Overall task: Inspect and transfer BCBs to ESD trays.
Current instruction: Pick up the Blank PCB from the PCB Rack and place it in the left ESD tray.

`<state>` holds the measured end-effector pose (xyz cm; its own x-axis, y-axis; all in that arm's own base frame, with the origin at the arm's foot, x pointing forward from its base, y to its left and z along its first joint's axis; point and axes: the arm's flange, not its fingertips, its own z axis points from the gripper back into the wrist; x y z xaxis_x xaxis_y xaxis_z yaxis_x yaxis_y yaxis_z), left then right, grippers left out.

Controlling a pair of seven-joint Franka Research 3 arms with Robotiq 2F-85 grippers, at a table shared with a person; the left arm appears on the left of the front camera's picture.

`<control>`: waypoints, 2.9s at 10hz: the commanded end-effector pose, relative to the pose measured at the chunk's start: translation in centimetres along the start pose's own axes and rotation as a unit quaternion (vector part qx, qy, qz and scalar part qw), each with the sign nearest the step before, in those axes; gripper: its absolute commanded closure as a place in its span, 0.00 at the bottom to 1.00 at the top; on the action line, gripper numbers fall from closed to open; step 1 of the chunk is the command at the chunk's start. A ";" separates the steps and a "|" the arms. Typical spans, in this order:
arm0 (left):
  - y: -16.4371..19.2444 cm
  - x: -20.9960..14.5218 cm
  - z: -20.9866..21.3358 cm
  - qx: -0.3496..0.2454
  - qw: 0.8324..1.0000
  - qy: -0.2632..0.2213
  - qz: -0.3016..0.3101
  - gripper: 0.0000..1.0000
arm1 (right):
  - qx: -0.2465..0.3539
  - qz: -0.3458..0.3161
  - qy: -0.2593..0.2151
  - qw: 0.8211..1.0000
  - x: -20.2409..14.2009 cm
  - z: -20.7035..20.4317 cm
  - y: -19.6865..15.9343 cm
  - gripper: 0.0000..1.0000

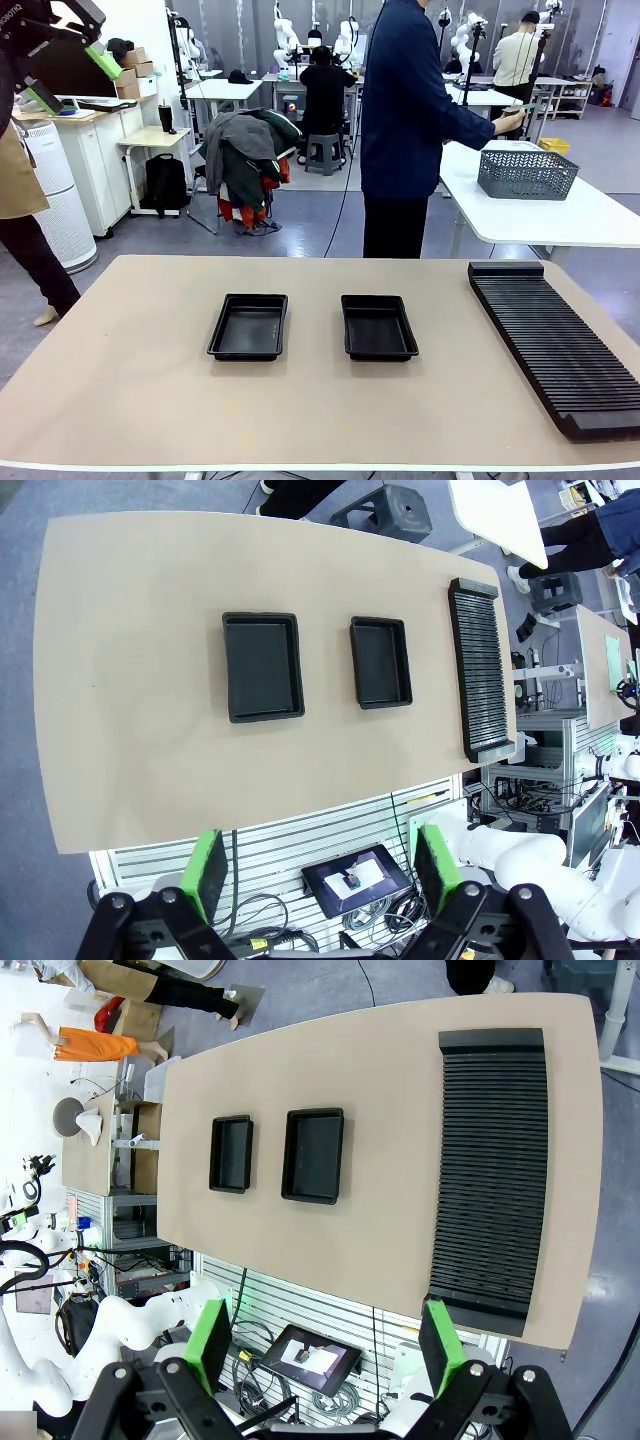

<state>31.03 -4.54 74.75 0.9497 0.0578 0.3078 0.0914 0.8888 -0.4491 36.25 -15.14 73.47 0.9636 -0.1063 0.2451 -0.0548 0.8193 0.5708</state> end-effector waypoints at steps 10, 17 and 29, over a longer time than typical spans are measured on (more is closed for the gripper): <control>0.2 0.0 -0.1 -0.003 1.000 0.001 0.002 0.00 | 0.000 0.000 0.000 1.000 0.0 0.0 0.0 0.00; 0.2 0.0 -0.1 -0.003 1.000 0.001 0.002 0.00 | 0.000 0.000 0.000 1.000 0.0 0.0 0.0 0.00; 0.2 0.0 -0.1 -0.003 1.000 0.001 0.002 0.00 | 0.000 0.000 0.000 1.000 0.0 0.0 0.0 0.00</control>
<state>31.03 -4.54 74.75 0.9497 0.0578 0.3078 0.0915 0.8888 -0.4491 36.25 -15.14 73.47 0.9636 -0.1063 0.2451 -0.0548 0.8193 0.5708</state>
